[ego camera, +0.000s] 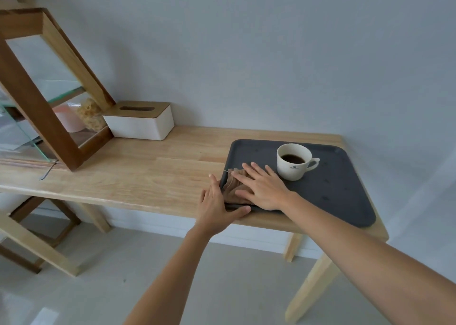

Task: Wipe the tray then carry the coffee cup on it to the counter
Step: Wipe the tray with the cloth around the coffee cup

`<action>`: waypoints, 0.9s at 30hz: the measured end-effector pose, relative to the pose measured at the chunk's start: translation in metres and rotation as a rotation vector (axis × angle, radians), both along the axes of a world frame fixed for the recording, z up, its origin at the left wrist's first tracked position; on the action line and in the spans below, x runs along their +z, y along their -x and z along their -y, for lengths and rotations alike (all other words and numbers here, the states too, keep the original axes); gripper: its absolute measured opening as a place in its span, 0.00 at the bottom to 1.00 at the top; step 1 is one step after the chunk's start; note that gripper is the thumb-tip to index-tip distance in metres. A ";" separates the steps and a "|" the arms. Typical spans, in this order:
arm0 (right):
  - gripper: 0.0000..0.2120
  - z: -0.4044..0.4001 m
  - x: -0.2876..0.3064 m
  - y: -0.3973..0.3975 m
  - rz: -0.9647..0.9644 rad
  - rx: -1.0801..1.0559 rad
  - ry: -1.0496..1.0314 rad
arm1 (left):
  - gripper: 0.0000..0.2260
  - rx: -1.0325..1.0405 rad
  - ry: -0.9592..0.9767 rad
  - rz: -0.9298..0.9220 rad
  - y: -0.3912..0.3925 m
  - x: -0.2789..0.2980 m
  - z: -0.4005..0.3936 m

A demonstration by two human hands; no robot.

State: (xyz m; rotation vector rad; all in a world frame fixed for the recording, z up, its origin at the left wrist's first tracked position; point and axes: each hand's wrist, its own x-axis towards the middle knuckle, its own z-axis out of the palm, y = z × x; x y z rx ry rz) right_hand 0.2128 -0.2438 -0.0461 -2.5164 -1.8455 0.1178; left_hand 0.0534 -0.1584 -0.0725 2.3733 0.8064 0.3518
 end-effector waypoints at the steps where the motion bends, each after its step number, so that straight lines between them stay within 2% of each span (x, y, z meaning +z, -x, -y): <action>1: 0.30 -0.004 -0.003 -0.002 0.024 -0.002 -0.007 | 0.60 0.001 0.010 0.000 -0.001 0.000 0.000; 4: 0.28 -0.017 -0.008 -0.008 0.030 -0.030 -0.044 | 0.55 0.004 0.011 -0.044 -0.003 0.001 -0.002; 8: 0.27 -0.034 -0.012 -0.020 0.020 -0.057 -0.060 | 0.49 0.044 -0.105 -0.102 -0.008 -0.003 0.002; 16: 0.26 -0.078 -0.018 -0.054 0.002 -0.194 -0.073 | 0.46 0.055 -0.123 -0.199 -0.012 -0.005 0.003; 22: 0.27 -0.114 -0.021 -0.084 0.006 -0.349 -0.099 | 0.46 0.052 -0.099 -0.187 -0.011 -0.007 0.002; 27: 0.25 -0.113 -0.025 -0.074 0.011 -0.323 -0.186 | 0.47 0.045 -0.108 -0.195 -0.011 -0.007 0.001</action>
